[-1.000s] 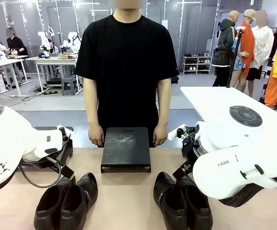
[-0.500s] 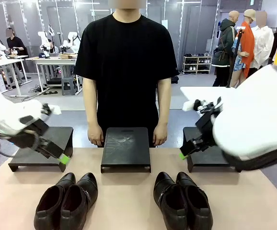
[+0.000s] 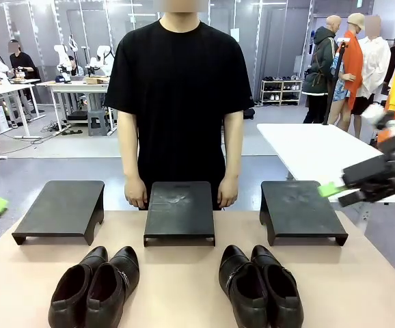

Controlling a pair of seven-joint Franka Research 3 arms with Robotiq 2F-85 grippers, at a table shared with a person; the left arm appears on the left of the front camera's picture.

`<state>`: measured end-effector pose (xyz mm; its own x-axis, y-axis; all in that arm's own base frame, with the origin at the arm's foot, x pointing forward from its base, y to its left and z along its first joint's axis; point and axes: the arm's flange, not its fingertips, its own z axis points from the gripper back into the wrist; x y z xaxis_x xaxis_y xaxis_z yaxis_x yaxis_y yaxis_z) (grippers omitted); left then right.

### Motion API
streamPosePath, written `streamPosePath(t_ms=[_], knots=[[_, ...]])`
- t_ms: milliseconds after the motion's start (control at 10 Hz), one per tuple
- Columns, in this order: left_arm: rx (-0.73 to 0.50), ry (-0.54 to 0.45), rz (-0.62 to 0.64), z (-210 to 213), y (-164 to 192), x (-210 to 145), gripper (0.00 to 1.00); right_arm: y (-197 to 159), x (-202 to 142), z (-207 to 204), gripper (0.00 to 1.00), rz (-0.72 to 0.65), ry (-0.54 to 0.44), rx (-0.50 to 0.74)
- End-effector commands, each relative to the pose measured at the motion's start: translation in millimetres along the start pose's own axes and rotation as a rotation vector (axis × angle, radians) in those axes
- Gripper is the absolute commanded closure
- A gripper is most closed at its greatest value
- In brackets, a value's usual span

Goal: Place the shoes on the stand as instructed by the person.
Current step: Pick up one pair of Shoes and place it on the Shoes Stand indicated by the person.

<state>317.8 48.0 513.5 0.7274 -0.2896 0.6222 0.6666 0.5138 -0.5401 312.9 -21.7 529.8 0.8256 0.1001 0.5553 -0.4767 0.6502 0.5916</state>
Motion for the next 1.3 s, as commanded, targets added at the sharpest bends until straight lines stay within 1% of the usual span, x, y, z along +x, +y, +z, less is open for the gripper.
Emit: streamPosePath(t_ms=[0,100,200,300,400,500,700,800,900,1200], knots=[[-0.095,-0.136,0.042,36.9,27.2,-30.4,0.0,-37.5,-46.6,42.8,0.0,-0.087,-0.097,0.079],[-0.099,-0.213,0.06,59.9,35.4,-57.8,0.0,-54.6,-74.7,70.7,0.0,-0.148,-0.177,0.116],[-0.093,-0.274,0.087,76.2,39.7,-80.3,0.0,-66.1,-99.1,87.4,0.0,-0.173,-0.223,0.131],[-0.076,-0.33,0.105,91.3,42.7,-99.5,0.0,-71.9,-121.2,101.7,0.0,-0.181,-0.268,0.131],[-0.044,-0.385,0.131,109.8,38.4,-119.1,0.0,-75.0,-147.5,114.7,0.0,-0.206,-0.319,0.136],[-0.03,-0.41,0.133,111.5,37.3,-123.2,0.0,-78.4,-158.0,121.0,0.0,-0.214,-0.34,0.13],[-0.013,-0.406,0.126,106.0,35.4,-116.1,0.0,-79.0,-159.6,122.1,0.0,-0.21,-0.353,0.112],[-0.01,-0.361,0.103,98.4,35.0,-108.8,0.0,-78.7,-154.5,115.7,0.0,-0.193,-0.326,0.099],[-0.009,-0.412,0.156,118.1,38.5,-127.8,0.0,-93.4,-147.3,165.8,0.0,-0.238,-0.345,0.112],[-0.009,-0.412,0.156,118.1,38.5,-127.8,0.0,-93.4,-147.3,165.8,0.0,-0.238,-0.345,0.112]])
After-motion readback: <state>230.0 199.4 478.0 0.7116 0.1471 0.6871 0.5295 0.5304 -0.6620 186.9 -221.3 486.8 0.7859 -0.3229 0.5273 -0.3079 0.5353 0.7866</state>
